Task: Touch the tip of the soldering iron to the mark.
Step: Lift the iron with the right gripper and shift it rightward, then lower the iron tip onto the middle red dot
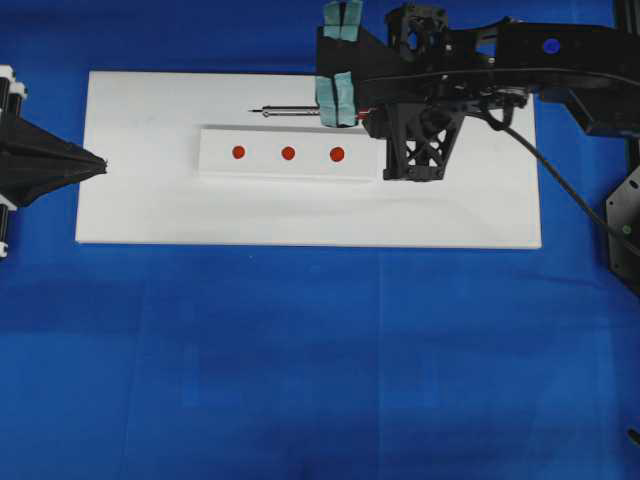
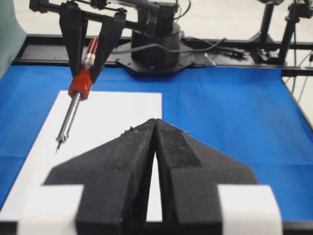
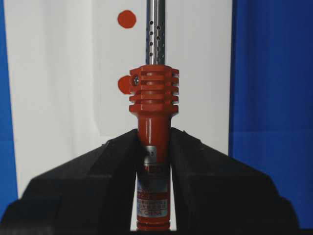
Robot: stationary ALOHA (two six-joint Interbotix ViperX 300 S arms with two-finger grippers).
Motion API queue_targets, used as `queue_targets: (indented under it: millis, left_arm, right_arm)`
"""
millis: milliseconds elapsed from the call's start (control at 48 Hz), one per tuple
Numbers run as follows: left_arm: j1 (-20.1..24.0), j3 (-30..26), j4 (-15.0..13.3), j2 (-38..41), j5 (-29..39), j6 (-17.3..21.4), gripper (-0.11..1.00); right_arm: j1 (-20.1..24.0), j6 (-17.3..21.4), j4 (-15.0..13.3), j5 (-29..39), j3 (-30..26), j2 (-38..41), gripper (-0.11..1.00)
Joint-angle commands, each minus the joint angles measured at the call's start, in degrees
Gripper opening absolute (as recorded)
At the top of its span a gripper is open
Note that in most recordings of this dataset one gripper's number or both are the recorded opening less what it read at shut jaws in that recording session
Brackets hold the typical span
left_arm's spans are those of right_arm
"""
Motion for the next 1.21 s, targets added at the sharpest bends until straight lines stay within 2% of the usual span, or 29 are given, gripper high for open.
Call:
queue_targets:
  millis: [0, 416, 874, 1187]
  left_arm:
    - [0.1, -0.7, 0.1, 0.1, 0.2, -0.1, 0.0]
    - [0.1, -0.8, 0.1, -0.2, 0.4, -0.1, 0.0]
    - [0.1, -0.8, 0.2, -0.4, 0.6, -0.1, 0.0]
    - [0.1, -0.8, 0.2, -0.4, 0.5, -0.1, 0.0]
  right_arm:
    - [0.1, -0.1, -0.2, -0.1, -1.6, -1.5, 0.06]
    - [0.3, 0.0, -0.2, 0.8, -0.6, -2.0, 0.06]
    - [0.3, 0.9, 0.1, 1.8, 8.5, -10.0, 0.06]
    - [0.3, 0.7, 0.2, 1.6, 9.0, -9.8, 0.06]
